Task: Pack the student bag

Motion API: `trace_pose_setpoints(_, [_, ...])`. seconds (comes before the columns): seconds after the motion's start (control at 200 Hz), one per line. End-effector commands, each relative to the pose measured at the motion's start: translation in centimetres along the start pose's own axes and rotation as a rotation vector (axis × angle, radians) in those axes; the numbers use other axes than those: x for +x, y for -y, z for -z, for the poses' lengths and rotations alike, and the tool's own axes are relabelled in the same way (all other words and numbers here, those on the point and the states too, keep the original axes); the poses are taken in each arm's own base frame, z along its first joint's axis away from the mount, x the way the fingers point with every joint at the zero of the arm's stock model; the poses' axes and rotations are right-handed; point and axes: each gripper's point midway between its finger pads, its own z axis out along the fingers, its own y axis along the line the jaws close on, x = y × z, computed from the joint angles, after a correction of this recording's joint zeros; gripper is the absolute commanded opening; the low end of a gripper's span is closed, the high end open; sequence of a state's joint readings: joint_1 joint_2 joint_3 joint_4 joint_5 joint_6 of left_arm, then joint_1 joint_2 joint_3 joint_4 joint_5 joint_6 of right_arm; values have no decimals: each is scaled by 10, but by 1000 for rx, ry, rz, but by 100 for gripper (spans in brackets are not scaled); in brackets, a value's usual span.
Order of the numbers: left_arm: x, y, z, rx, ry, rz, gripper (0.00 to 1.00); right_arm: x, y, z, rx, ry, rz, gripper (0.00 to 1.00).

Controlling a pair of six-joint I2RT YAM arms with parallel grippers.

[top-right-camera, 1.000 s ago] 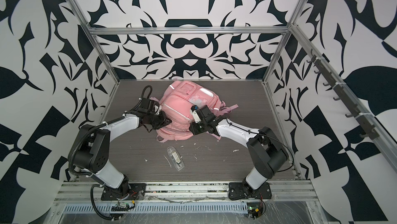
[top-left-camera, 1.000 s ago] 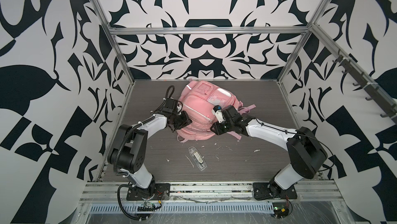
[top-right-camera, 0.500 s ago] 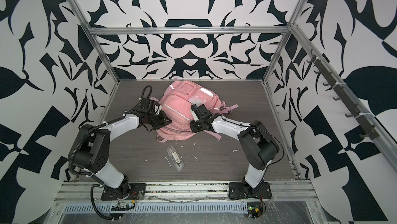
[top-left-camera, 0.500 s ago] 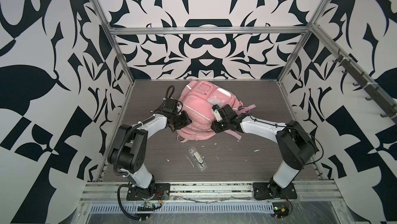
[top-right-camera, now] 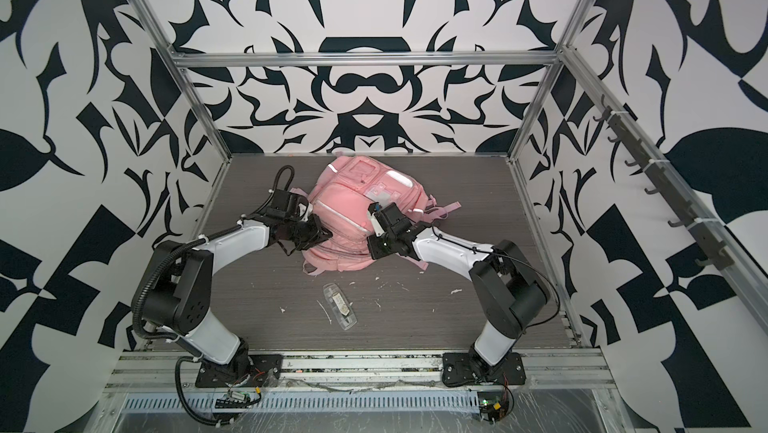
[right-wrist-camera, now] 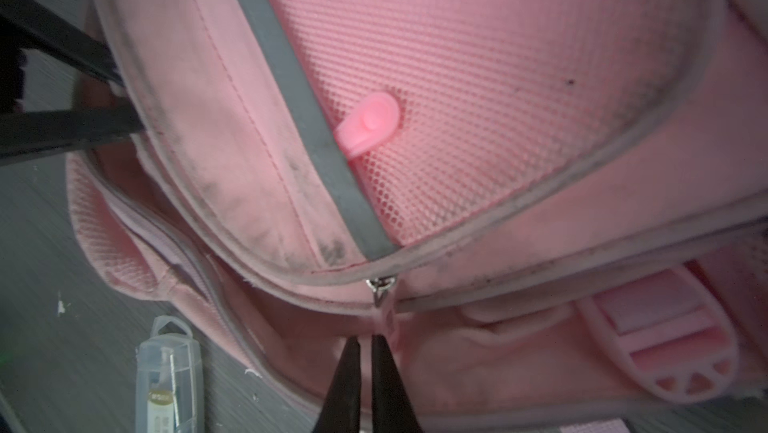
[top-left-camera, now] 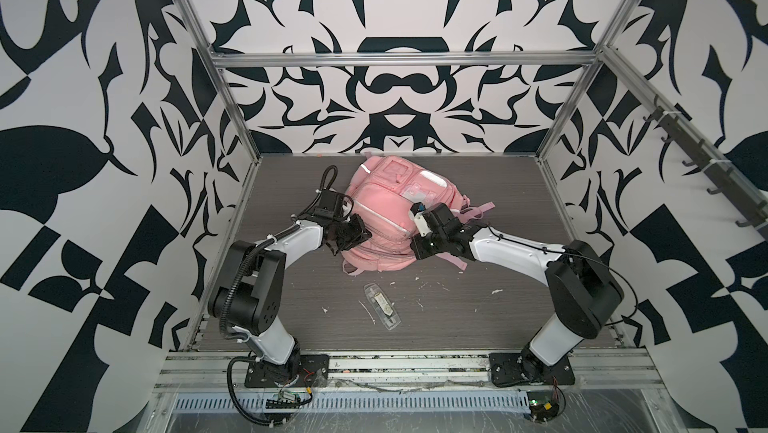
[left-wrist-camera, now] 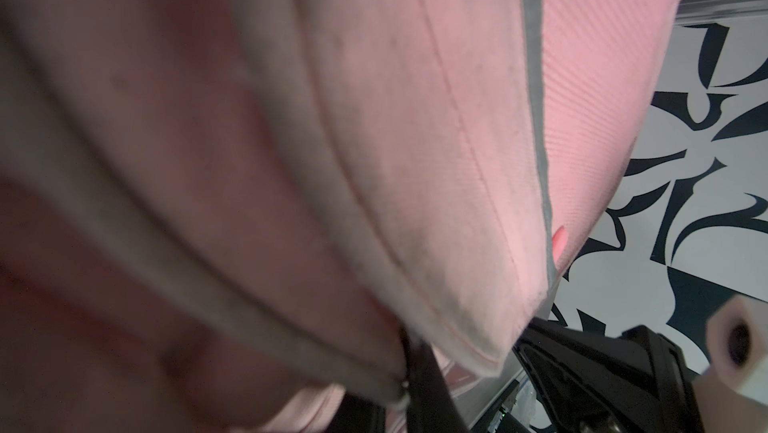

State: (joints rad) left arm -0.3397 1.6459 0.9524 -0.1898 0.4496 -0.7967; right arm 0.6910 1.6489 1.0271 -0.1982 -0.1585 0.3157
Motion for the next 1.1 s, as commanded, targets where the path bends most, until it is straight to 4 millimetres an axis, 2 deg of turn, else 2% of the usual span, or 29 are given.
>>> trace_pose_setpoints(0.0, [7,11,-4,46,-29,-12,12,-3,-16,9,-19,18,23,8])
trace_pose_setpoints(0.07, [7,11,-5,46,-31,-12,12,-4,-21,9,-9,18,47,8])
trace_pose_setpoints(0.17, [7,11,-4,44,-27,-14,12,-6,-14,11,33,27,53,8])
trace_pose_setpoints(0.285, [9,9,-3,41,-27,-13,12,-9,-8,11,73,38,59,29])
trace_pose_setpoints(0.375, [11,8,-3,41,-29,-13,12,-11,0,11,117,42,76,32])
trace_pose_setpoints(0.595, [12,7,-2,41,-28,-12,12,-16,15,6,169,58,69,32])
trace_pose_setpoints(0.705, [12,8,-2,44,-27,-14,12,-20,16,-1,169,51,68,32])
trace_pose_setpoints(0.955, [14,8,1,45,-26,-17,12,-17,16,-18,159,18,71,24])
trace_pose_setpoints(1.095, [15,7,2,44,-26,-15,12,-13,19,-10,176,17,72,16])
